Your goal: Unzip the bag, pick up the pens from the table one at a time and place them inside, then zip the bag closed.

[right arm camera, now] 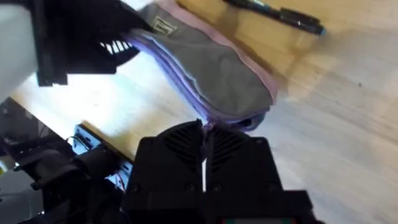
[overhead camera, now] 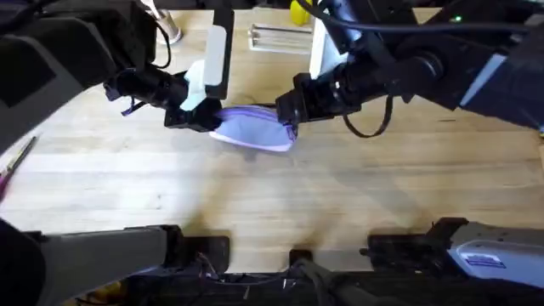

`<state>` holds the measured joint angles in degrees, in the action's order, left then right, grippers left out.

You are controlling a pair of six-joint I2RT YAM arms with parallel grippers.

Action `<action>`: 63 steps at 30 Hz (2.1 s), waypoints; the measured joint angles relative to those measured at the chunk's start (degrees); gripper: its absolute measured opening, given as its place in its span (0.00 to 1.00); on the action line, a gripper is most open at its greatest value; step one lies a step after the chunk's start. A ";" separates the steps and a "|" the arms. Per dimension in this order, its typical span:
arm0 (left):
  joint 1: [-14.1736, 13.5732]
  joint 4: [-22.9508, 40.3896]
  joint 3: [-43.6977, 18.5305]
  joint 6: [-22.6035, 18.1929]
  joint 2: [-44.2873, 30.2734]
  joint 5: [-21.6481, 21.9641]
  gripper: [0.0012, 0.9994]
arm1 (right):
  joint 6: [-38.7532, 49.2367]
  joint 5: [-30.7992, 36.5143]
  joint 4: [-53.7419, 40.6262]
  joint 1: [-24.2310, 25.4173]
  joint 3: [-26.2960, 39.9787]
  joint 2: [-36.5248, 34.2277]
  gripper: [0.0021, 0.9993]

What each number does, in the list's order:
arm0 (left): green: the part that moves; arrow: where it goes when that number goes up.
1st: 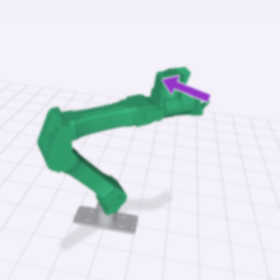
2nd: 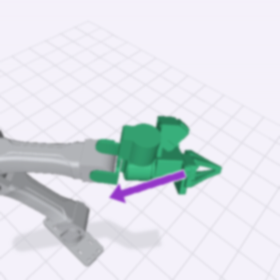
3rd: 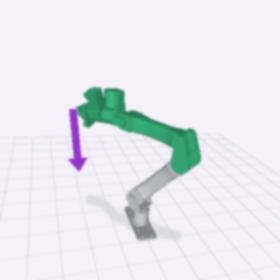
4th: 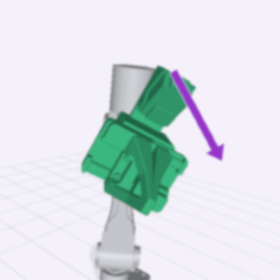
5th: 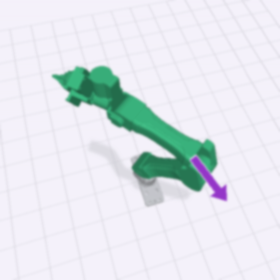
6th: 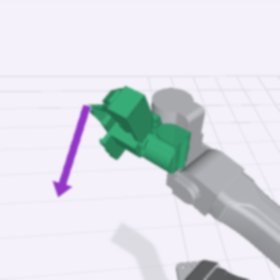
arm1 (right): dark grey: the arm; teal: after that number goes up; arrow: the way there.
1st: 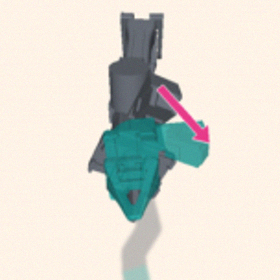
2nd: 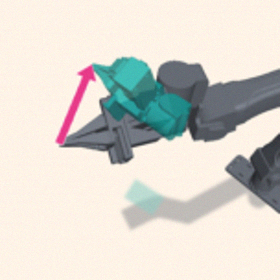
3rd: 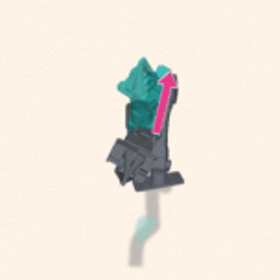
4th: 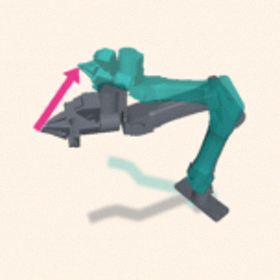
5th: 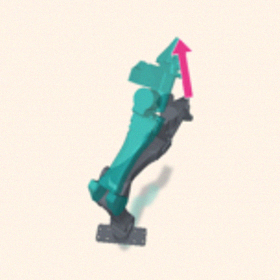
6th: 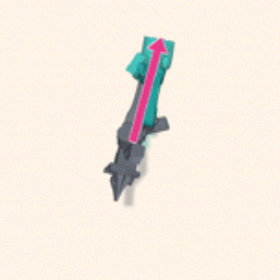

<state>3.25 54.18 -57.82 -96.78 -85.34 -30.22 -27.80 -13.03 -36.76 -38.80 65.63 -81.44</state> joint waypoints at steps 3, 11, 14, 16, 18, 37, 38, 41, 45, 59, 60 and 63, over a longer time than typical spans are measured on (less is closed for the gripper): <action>0.07 -0.22 0.00 0.09 0.01 0.00 0.04 | 0.29 -0.78 1.87 0.30 0.11 -0.84 0.03; 0.17 -0.12 0.00 0.09 0.02 1.68 0.04 | -0.68 -7.88 11.61 0.23 0.22 -8.96 0.03; 0.17 -0.09 0.00 0.09 0.01 1.70 0.04 | -2.10 -10.23 15.90 -0.31 0.31 -10.75 0.03; 0.17 -0.03 0.00 0.09 0.01 1.73 0.04 | -2.67 -10.85 18.16 -0.93 0.33 -11.40 0.03; 0.17 0.02 0.00 0.09 0.00 1.75 0.04 | -3.09 -11.05 19.97 -1.67 0.33 -11.92 0.03; 0.50 0.02 0.00 0.09 0.02 2.36 0.04 | -4.79 -12.37 36.19 -6.12 0.33 -17.96 0.14; 0.48 0.02 0.00 0.09 0.02 2.36 0.04 | -4.49 -12.96 36.53 -5.88 0.38 -17.96 0.20; 0.44 0.04 0.00 0.09 0.02 2.32 0.04 | -3.23 -14.13 35.24 -4.35 1.07 -17.58 0.33; 0.44 0.06 0.00 0.09 0.00 2.27 0.04 | 0.18 -14.57 27.89 -0.15 1.29 -15.03 0.64; 0.37 0.30 0.00 0.08 0.00 1.44 0.99 | 15.14 -14.68 13.54 9.69 1.42 -6.30 1.00; 0.37 0.28 0.00 0.07 0.02 1.44 0.99 | 16.46 -14.69 13.11 9.66 1.44 -6.26 1.00; 0.37 -0.58 0.00 0.09 0.00 1.54 0.99 | 19.38 -14.68 12.33 9.29 1.46 -6.26 1.00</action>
<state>3.62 53.59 -57.82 -96.68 -85.34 -28.67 -8.42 -27.70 -24.43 -29.51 67.09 -87.70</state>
